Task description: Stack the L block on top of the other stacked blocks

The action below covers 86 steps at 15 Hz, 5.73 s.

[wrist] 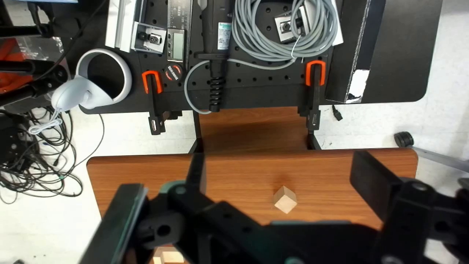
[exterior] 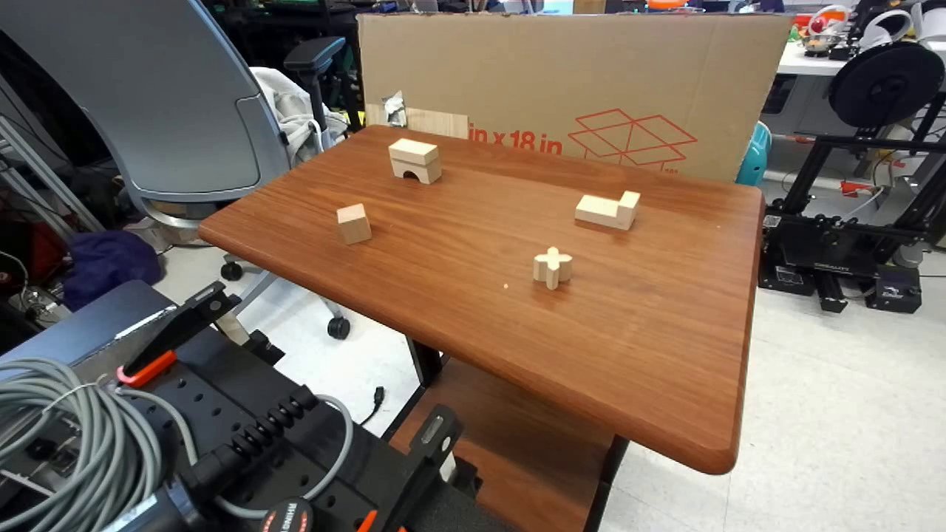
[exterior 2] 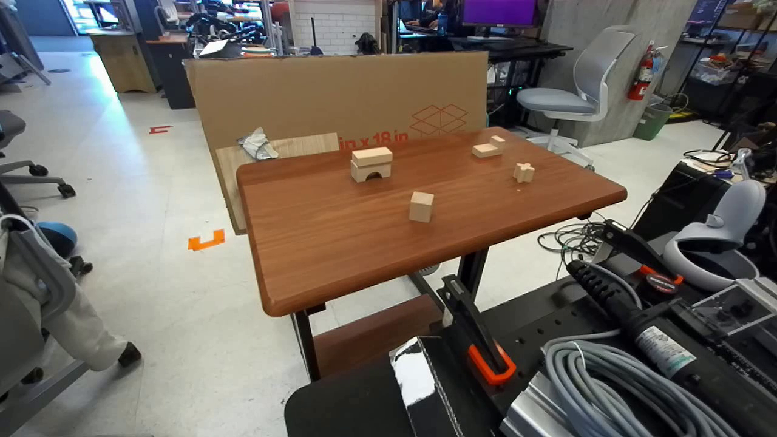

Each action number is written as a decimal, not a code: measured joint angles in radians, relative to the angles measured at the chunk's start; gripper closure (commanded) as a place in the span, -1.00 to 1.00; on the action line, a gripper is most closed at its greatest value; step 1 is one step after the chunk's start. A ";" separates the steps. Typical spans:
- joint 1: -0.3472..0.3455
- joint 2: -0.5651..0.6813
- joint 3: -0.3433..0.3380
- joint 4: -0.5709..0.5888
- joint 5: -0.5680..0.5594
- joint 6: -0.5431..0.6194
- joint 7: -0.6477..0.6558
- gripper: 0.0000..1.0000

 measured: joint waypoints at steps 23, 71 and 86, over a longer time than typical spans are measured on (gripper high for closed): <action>-0.154 0.914 -0.318 0.712 -0.077 0.259 -0.316 -1.00; -0.317 1.616 -0.225 1.195 0.009 0.385 -0.531 0.98; -0.158 1.284 -0.185 0.996 0.140 0.317 -0.170 0.91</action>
